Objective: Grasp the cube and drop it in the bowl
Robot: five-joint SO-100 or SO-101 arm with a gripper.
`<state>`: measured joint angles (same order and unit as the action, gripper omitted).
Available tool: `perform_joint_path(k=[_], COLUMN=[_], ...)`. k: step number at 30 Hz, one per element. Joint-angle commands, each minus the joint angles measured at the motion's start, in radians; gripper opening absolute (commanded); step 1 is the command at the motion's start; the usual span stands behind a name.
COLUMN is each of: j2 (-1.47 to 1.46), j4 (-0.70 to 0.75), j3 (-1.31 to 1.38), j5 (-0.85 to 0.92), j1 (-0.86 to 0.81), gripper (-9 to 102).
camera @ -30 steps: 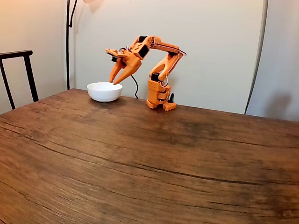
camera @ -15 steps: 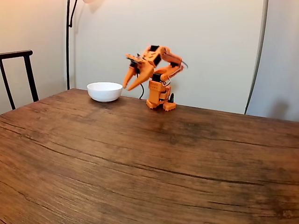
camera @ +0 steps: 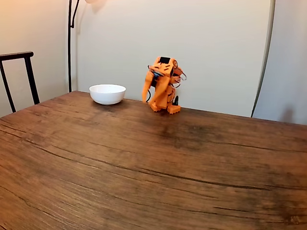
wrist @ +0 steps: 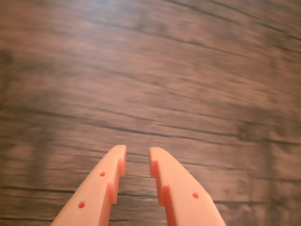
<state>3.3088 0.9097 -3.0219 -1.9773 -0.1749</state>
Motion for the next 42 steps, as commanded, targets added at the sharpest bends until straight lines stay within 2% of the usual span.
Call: perform_joint_path(k=[1, 8, 11, 29, 42], j2=[0.009, 0.008, 0.009, 0.011, 0.006], j4=[0.002, 0.003, 0.034, 0.379, 0.385], j3=[-0.009, -0.089, -0.091, -0.091, -0.091], j5=[0.0, 0.04, 0.04, 0.11, 0.101], j1=[0.052, 0.077, 0.075, 0.064, 0.063], gripper=[5, 5, 0, 0, 0])
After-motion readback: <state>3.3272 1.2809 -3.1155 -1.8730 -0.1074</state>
